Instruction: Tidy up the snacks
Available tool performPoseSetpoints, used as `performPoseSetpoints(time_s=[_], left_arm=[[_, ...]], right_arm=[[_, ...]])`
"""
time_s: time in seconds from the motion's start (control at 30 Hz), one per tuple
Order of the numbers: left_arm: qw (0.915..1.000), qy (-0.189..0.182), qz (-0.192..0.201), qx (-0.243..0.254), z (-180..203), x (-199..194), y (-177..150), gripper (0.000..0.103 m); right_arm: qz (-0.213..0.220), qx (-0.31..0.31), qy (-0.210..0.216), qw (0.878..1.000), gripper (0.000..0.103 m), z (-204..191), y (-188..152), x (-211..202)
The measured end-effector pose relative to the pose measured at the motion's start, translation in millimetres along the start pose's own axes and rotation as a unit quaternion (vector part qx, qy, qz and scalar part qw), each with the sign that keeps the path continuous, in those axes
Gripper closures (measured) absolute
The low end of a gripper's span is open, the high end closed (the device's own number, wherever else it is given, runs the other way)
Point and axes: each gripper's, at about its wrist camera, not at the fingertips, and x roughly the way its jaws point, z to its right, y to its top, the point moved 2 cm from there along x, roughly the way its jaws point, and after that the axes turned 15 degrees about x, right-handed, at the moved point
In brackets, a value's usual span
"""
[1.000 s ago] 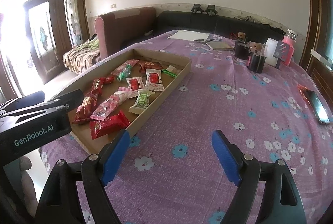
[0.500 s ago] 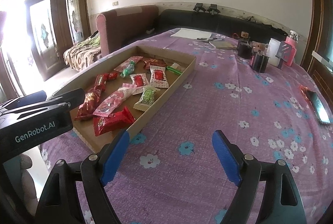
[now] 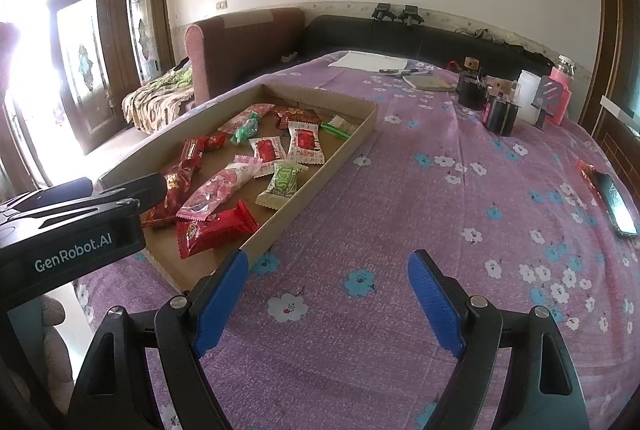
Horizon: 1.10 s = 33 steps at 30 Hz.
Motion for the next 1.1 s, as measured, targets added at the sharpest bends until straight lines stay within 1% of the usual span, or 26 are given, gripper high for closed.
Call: performPoseSetpoints(time_s=[0.33,0.47,0.53,0.6,0.63,0.67,0.7,0.77,0.8,0.83,0.93,1.03,1.1], left_arm=[[0.9998,0.011,0.011,-0.013,-4,-5,1,0.012],[0.9995,0.019,0.022,-0.013,-4,-11,2,0.012],[0.9985,0.036,0.039,-0.017,-5,-19,2,0.012],[0.9945,0.067,0.075,-0.030,-10,-34,3,0.012],[0.9903,0.084,0.103,-0.040,-14,-45,3,0.012],[0.9864,0.093,0.126,-0.049,-17,-55,3,0.012],[0.9838,0.098,0.139,-0.055,-20,-61,3,0.012],[0.9776,0.115,0.161,-0.073,-28,-73,2,0.000],[0.9761,0.119,0.165,-0.076,-30,-75,3,0.000],[0.9753,0.123,0.166,-0.079,-33,-76,3,0.000],[0.9797,0.121,0.140,-0.076,-39,-70,6,0.000],[0.9849,0.103,0.122,-0.067,-39,-59,8,0.000],[0.9893,0.080,0.103,-0.066,-39,-51,8,0.000]], right_arm=[[0.016,0.007,0.001,1.000,0.019,3,3,-5],[0.019,0.012,0.001,1.000,0.019,5,4,-7],[0.021,0.014,0.001,1.000,0.019,7,4,-8],[0.025,0.016,0.003,1.000,0.019,7,4,-11],[0.029,0.017,0.005,0.999,0.019,8,4,-13],[0.032,0.018,0.006,0.999,0.019,9,5,-14],[0.036,0.019,0.007,0.999,0.019,9,5,-16],[0.042,0.019,0.008,0.999,0.019,10,7,-19],[0.044,0.020,0.009,0.999,0.019,10,7,-20],[0.045,0.020,0.011,0.999,0.019,9,8,-21],[0.046,0.017,0.012,0.999,0.019,7,7,-21],[0.047,0.007,0.014,0.999,0.019,3,5,-23],[0.050,-0.003,0.013,0.999,0.019,-1,4,-25]])
